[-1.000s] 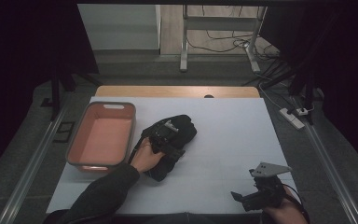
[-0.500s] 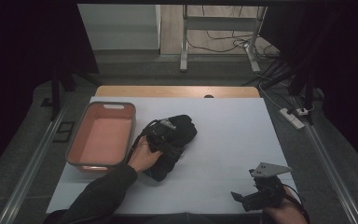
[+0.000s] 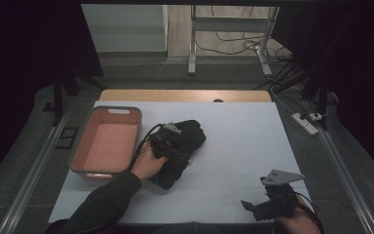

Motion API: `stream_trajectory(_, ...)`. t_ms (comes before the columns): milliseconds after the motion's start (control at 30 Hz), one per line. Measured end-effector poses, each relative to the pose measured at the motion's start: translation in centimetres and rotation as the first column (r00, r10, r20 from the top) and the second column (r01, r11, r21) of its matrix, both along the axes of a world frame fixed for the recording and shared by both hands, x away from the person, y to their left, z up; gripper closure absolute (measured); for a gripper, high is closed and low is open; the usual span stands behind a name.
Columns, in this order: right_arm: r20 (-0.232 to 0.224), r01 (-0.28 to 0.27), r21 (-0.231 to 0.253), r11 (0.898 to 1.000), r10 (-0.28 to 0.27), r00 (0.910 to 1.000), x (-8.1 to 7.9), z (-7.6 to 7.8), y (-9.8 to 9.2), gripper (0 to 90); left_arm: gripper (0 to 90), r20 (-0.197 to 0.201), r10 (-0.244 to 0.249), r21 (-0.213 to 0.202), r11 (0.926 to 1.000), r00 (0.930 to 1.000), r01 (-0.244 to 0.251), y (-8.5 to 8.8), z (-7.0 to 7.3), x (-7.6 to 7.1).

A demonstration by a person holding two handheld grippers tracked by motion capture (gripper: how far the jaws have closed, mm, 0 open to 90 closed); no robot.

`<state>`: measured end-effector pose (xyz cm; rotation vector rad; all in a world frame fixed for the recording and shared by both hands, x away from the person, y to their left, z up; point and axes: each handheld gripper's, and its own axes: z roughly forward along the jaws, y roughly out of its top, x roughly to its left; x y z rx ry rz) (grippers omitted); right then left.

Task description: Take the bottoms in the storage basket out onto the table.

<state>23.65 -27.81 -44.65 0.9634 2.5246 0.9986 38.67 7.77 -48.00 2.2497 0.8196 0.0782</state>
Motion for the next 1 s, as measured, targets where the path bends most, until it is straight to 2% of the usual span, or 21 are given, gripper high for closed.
stream_trajectory(367, 0.002, -0.005, 0.002, 1.0, 0.005, 1.0, 0.0, 0.0, 0.0, 0.0, 0.0, -0.003, -0.01, -0.055, 0.9984, 0.9999, 0.01, 0.4, 0.4, -0.3)
stream_trajectory(700, 0.003, 0.01, 0.011, 1.0, -0.01, 0.9999, 0.0, 0.1, -0.1, 0.0, 0.0, -0.003, -0.015, -0.081, 0.9966, 0.9999, 0.015, 0.8, 0.7, -0.5)
stream_trajectory(1000, 0.01, 0.021, 0.016, 1.0, -0.021, 0.9997, 0.0, 0.1, -0.2, 0.0, 0.0, -0.011, -0.02, -0.124, 0.9921, 0.9997, 0.018, 1.2, 0.9, -0.7)
